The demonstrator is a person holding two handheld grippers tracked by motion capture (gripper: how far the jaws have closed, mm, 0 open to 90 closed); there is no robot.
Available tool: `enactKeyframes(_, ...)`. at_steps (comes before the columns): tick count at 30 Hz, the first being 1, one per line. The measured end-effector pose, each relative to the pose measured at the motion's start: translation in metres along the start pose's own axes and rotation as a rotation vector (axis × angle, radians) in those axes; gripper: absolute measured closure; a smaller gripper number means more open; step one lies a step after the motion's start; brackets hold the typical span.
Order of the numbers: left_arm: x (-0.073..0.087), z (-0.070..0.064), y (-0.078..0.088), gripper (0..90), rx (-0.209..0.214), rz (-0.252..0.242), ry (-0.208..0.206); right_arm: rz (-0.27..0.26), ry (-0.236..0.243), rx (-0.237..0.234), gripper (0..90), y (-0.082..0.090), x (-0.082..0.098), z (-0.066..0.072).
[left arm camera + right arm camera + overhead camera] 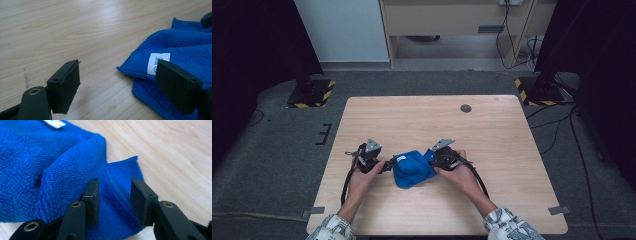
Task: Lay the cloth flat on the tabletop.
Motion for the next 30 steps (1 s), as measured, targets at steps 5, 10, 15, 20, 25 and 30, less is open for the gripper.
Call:
enactKeyframes(5, -0.004, 0.001, -0.006, 18.8, -0.019, -0.004, 0.003, 0.001, 0.004, -0.015, 58.8, 0.002, 0.005, 0.01)
enactKeyframes(10, -0.008, 0.003, -0.009, 18.7, -0.011, -0.018, 0.018, -0.011, 0.023, -0.022, 58.3, 0.008, 0.004, 0.016)
enactKeyframes(15, -0.013, -0.004, -0.019, 18.3, 0.01, -0.003, -0.008, -0.056, 0.018, -0.002, 65.6, 0.013, -0.003, 0.008)
enactKeyframes(20, -0.01, -0.006, -0.029, 18.4, -0.004, 0.047, -0.015, -0.088, -0.011, 0.042, 73.6, 0.014, -0.012, -0.009)
enactKeyframes(25, -0.007, -0.01, -0.035, 18.2, -0.019, 0.093, -0.047, -0.063, -0.039, 0.041, 65.7, 0.002, -0.014, -0.016)
enactKeyframes(30, -0.004, -0.009, -0.036, 17.9, -0.003, 0.1, -0.013, -0.034, -0.05, 0.02, 57.4, -0.011, -0.014, -0.013)
Point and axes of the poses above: each handheld gripper's, and its own axes: y roughly backward along the jaws, x roughly out of its underside, z roughly to its left, the point moved 2 cm from there along -y, roughly forward along the jaws, and after that the axes turned 7 degrees about x, right-handed, at the moved point
